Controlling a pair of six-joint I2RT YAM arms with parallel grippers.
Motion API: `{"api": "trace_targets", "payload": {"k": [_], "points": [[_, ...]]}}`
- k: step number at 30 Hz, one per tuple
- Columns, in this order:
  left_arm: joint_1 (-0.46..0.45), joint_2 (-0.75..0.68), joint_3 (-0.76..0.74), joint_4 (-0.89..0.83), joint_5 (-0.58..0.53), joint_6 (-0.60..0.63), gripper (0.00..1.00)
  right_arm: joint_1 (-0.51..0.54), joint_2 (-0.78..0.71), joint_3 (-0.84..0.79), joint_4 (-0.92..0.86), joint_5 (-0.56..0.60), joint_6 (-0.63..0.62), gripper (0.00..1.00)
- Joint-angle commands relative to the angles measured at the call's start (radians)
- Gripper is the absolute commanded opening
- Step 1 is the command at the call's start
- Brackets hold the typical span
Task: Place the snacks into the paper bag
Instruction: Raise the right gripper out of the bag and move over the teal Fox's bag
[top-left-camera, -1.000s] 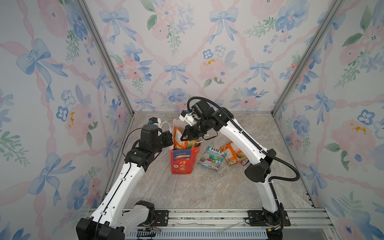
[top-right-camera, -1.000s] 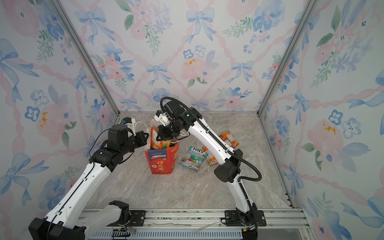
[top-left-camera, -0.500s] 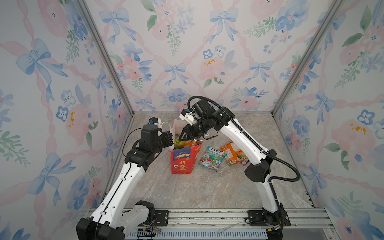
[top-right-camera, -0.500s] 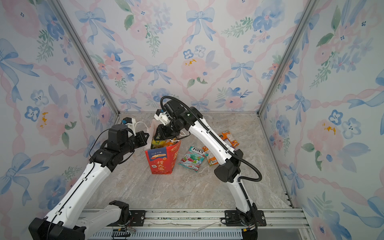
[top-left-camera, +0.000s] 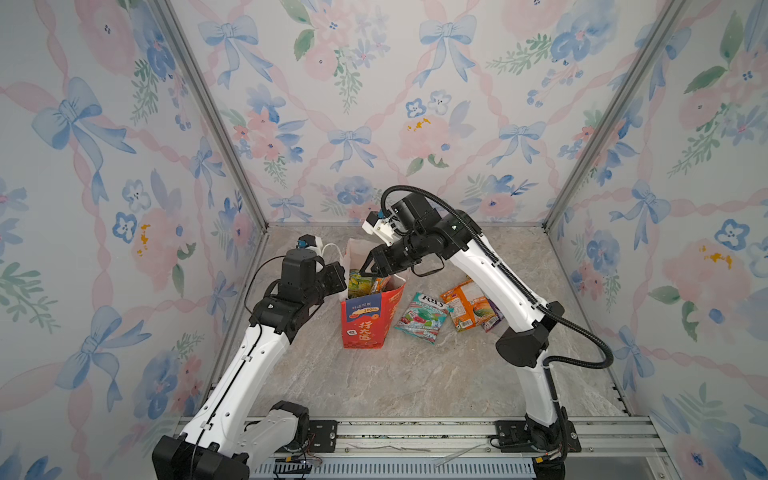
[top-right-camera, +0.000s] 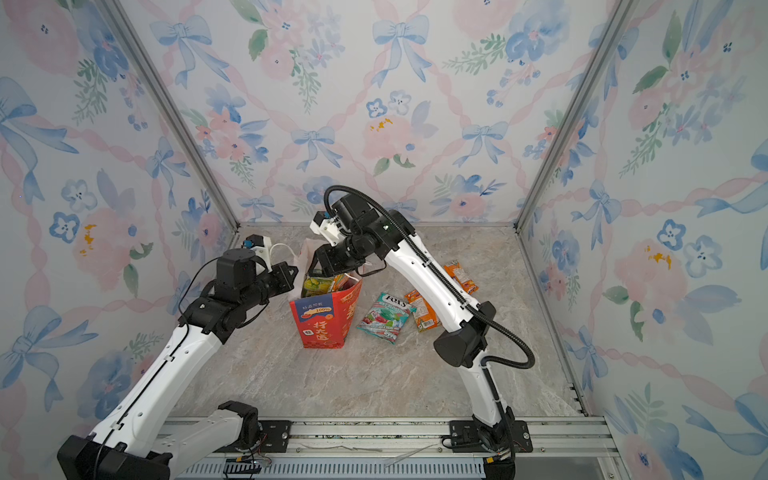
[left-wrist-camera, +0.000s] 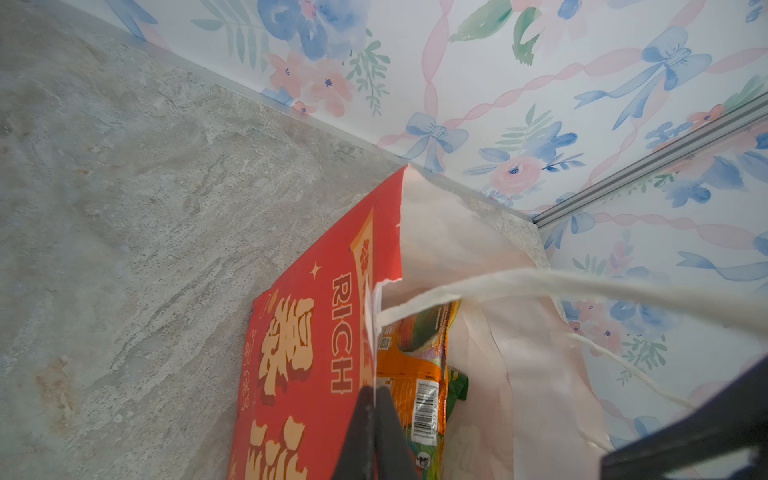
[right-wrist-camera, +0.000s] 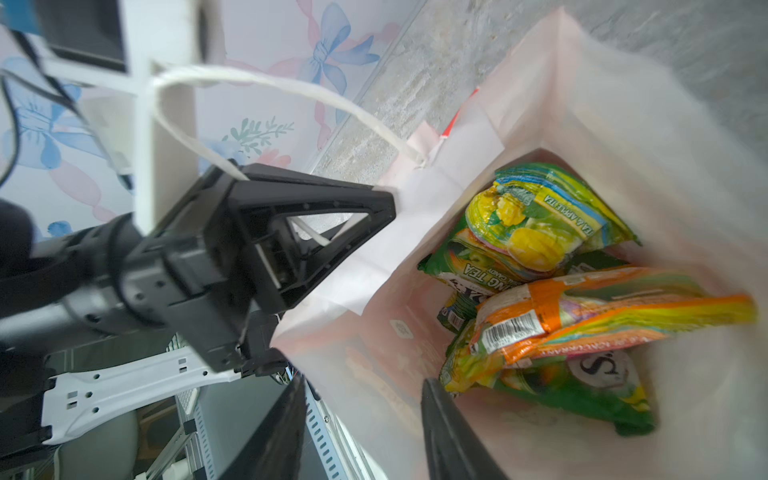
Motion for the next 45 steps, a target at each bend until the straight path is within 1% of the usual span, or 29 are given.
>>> {"api": "trace_targets", "payload": {"k": [1, 5, 9, 11, 15, 20, 23, 26, 28, 30, 31, 32, 36, 38, 41, 45], "points": [[0.011, -0.009, -0.011, 0.003, 0.003, 0.017, 0.00, -0.016, -0.166, -0.040, 0.023, 0.041, -0.035, 0.53], [0.014, -0.011, -0.013, 0.002, 0.004, 0.017, 0.00, -0.033, -0.302, -0.162, 0.072, 0.081, -0.036, 0.57], [0.018, -0.010, -0.016, 0.003, 0.006, 0.017, 0.00, -0.075, -0.439, -0.317, 0.114, 0.162, -0.017, 0.60], [0.021, -0.013, -0.018, 0.002, 0.006, 0.018, 0.00, -0.113, -0.523, -0.434, 0.161, 0.173, 0.017, 0.60], [0.031, -0.021, -0.026, 0.002, 0.008, 0.017, 0.00, -0.210, -0.661, -0.734, 0.279, 0.152, 0.122, 0.63], [0.048, -0.029, -0.031, 0.001, 0.017, 0.018, 0.00, -0.277, -0.772, -1.020, 0.386, 0.133, 0.227, 0.67], [0.056, -0.030, -0.039, 0.001, 0.027, 0.018, 0.00, -0.299, -0.799, -1.154, 0.453, 0.139, 0.292, 0.68], [0.061, -0.037, -0.048, 0.003, 0.026, 0.016, 0.00, -0.294, -0.772, -1.241, 0.517, 0.178, 0.351, 0.68], [0.065, -0.040, -0.051, 0.002, 0.028, 0.019, 0.00, -0.268, -0.727, -1.253, 0.548, 0.212, 0.357, 0.68], [0.070, -0.041, -0.055, 0.002, 0.034, 0.020, 0.00, -0.224, -0.656, -1.209, 0.519, 0.301, 0.335, 0.69], [0.071, -0.042, -0.057, 0.002, 0.033, 0.019, 0.00, -0.211, -0.620, -1.183, 0.501, 0.327, 0.333, 0.68], [0.072, -0.045, -0.060, 0.002, 0.034, 0.020, 0.00, -0.195, -0.578, -1.153, 0.487, 0.351, 0.304, 0.68], [0.080, -0.053, -0.067, 0.002, 0.038, 0.020, 0.00, -0.152, -0.430, -1.065, 0.478, 0.419, 0.297, 0.69], [0.085, -0.058, -0.070, 0.003, 0.039, 0.020, 0.00, -0.145, -0.374, -1.040, 0.485, 0.438, 0.300, 0.69], [0.094, -0.058, -0.073, 0.002, 0.048, 0.023, 0.00, -0.147, -0.327, -1.042, 0.522, 0.465, 0.321, 0.69], [0.103, -0.056, -0.076, 0.002, 0.054, 0.028, 0.00, -0.147, -0.276, -1.045, 0.561, 0.463, 0.366, 0.69]]}}
